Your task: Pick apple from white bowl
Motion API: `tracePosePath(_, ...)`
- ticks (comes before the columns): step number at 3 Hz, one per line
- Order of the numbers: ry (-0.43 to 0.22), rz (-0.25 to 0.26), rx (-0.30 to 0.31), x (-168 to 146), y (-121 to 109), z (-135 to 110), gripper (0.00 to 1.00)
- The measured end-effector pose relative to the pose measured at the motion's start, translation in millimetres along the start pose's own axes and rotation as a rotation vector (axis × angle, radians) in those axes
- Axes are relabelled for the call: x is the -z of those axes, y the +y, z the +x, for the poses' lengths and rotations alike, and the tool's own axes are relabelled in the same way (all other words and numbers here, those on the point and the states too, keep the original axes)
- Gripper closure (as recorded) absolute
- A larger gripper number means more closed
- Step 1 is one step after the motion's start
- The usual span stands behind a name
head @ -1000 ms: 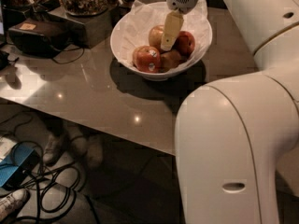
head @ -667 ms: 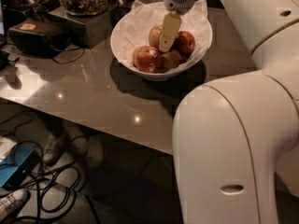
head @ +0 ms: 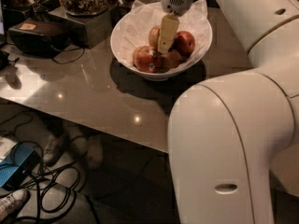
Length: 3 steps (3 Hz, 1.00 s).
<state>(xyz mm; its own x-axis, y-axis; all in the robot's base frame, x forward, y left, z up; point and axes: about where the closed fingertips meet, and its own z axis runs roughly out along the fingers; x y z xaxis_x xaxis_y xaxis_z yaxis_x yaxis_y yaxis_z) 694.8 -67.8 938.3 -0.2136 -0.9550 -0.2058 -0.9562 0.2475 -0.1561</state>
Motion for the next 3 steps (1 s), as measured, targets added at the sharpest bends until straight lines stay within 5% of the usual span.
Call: tracePosePath(3, 0.016, 0.014, 0.023, -0.1, -7.6, -4.5, 0.20)
